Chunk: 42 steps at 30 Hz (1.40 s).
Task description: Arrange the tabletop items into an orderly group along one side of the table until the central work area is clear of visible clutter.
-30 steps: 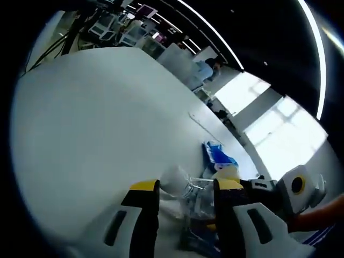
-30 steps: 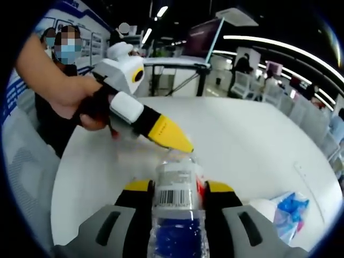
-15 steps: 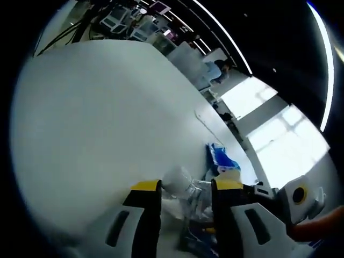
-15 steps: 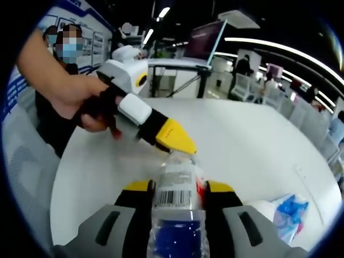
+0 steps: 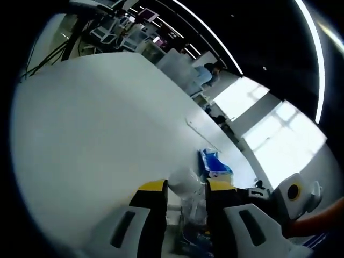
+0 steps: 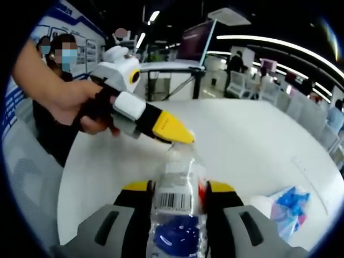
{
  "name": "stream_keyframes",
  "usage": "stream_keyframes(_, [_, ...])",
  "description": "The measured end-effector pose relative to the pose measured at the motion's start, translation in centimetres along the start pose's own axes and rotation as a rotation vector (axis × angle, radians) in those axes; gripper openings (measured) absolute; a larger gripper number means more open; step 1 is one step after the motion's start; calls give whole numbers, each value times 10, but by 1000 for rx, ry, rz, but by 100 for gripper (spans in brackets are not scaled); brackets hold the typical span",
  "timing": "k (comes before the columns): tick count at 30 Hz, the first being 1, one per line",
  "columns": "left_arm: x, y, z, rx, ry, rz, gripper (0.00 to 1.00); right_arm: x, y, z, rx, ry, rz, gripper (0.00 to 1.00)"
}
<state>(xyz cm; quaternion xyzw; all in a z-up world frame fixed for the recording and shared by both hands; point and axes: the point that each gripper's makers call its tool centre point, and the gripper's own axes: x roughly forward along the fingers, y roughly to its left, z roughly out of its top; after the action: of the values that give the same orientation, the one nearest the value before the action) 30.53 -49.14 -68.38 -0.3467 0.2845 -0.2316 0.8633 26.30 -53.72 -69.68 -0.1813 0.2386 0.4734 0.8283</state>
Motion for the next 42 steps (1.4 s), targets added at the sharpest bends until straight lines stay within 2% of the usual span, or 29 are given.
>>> stream_keyframes(9, [-4,-24,10,42,-38,-47,23,-11,-2,3,23,19,-25,35])
stream_keyframes(13, [-5,-35,11,77,-35,-67,23,-16,-4,2,34,21,-41,34])
stream_keyframes(18, [-9,-51,10,97,-39,-105,22,-25,-4,3,45,10,-65,33])
stream_keyframes(25, [-8,-63,4,104,-22,-137,21,-32,-1,2,80,3,-85,33])
stream_keyframes(35, [-16,-88,6,171,-21,-176,21,-41,3,9,111,-25,-106,32])
stream_keyframes(42, [-21,-105,9,257,-14,-198,21,-43,3,16,130,-44,-117,32])
